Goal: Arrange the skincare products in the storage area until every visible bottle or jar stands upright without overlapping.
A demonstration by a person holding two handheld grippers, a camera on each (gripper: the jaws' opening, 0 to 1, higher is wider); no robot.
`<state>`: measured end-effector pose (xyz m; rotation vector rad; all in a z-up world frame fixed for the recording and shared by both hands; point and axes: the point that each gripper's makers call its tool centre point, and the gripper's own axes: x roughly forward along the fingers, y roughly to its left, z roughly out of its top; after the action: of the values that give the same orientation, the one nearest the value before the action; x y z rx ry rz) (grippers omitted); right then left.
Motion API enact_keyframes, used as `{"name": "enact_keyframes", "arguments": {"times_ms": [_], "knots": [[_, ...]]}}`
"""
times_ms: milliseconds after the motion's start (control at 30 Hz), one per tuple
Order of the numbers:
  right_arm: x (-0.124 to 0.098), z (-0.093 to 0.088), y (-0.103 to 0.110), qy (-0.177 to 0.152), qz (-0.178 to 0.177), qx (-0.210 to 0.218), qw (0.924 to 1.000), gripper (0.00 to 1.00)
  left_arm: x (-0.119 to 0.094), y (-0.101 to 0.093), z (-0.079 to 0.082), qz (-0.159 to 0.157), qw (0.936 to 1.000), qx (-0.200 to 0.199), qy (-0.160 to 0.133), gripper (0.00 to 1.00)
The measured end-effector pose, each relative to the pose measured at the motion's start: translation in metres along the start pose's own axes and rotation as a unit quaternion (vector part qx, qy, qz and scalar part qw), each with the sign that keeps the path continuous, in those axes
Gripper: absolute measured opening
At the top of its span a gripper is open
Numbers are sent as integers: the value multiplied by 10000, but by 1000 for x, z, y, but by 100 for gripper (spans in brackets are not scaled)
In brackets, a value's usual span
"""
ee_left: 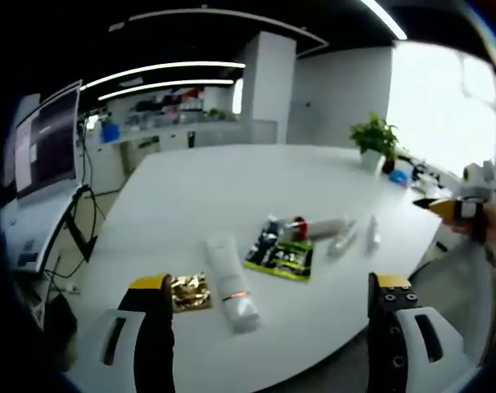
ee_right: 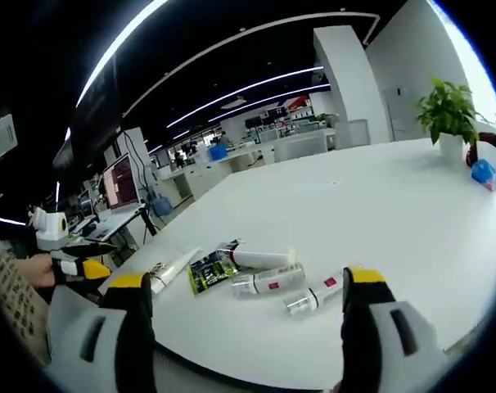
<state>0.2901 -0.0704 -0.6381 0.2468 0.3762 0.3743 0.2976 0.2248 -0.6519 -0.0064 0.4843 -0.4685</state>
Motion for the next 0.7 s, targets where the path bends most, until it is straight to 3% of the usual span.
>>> {"name": "enact_keyframes", "arguments": {"times_ms": [333,533,700], "knots": [[2,-9,11,248,261,-190,9992,97,0,1,-5,171,9996,173,142,97],[2,-10,9,299,174,-213,9992,97,-1,10,-6,189,9995,-188,139,97],[2,-10,6,312,100,-174,9993,97,0,8,-6,164,9995,-255,125,97]]}}
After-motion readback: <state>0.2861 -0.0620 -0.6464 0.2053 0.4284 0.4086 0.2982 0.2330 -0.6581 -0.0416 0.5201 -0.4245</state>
